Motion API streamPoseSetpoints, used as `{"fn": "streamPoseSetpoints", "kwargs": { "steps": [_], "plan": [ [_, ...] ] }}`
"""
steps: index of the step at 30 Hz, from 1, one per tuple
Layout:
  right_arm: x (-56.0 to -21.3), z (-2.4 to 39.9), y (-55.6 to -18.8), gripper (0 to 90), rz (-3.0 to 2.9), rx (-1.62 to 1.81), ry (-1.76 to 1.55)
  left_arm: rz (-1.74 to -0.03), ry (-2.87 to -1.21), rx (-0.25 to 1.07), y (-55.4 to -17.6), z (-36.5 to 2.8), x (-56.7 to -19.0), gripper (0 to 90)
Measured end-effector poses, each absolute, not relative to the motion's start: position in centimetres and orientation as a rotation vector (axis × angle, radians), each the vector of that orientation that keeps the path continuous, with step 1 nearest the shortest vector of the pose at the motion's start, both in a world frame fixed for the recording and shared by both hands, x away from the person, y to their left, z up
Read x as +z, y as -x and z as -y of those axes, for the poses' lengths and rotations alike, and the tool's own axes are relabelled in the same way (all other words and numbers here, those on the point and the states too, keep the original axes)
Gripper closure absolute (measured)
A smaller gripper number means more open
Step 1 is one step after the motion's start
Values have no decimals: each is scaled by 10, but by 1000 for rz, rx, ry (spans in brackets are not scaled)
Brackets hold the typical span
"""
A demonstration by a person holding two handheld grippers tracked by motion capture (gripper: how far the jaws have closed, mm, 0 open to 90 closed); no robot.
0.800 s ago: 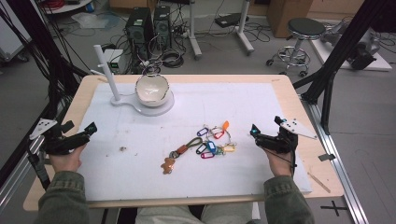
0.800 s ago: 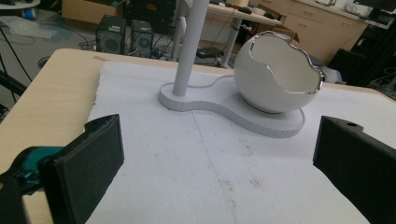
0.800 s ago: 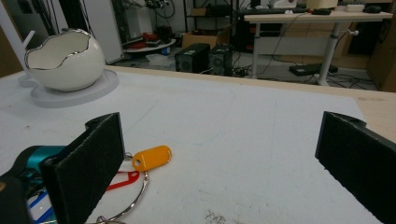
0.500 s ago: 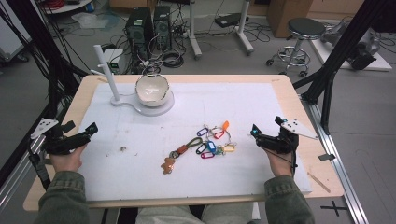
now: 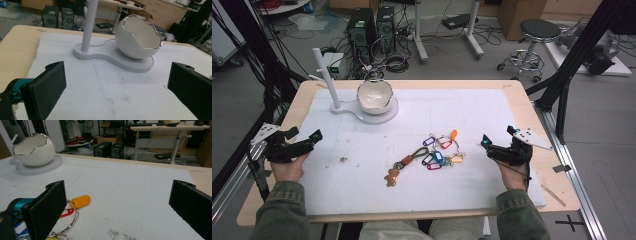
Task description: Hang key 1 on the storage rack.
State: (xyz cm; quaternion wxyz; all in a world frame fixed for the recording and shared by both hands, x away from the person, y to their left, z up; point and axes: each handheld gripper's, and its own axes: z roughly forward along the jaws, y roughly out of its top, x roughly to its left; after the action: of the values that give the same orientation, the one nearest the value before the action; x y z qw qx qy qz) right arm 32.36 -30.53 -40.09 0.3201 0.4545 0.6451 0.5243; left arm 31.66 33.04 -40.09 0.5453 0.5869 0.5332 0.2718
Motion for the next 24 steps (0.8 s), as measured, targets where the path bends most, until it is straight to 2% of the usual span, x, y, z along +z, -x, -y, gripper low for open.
{"fn": "streamPoseSetpoints", "kwargs": {
  "steps": [21, 24],
  "plan": [
    [-402, 306, -324, 5, -1710, 1387, -1194, -1171, -1530, 546, -325, -283, -394, 23],
    [-402, 306, -324, 5, -1714, 1389, -1199, -1155, -1575, 565, -326, -276, -393, 23]
  ]
}}
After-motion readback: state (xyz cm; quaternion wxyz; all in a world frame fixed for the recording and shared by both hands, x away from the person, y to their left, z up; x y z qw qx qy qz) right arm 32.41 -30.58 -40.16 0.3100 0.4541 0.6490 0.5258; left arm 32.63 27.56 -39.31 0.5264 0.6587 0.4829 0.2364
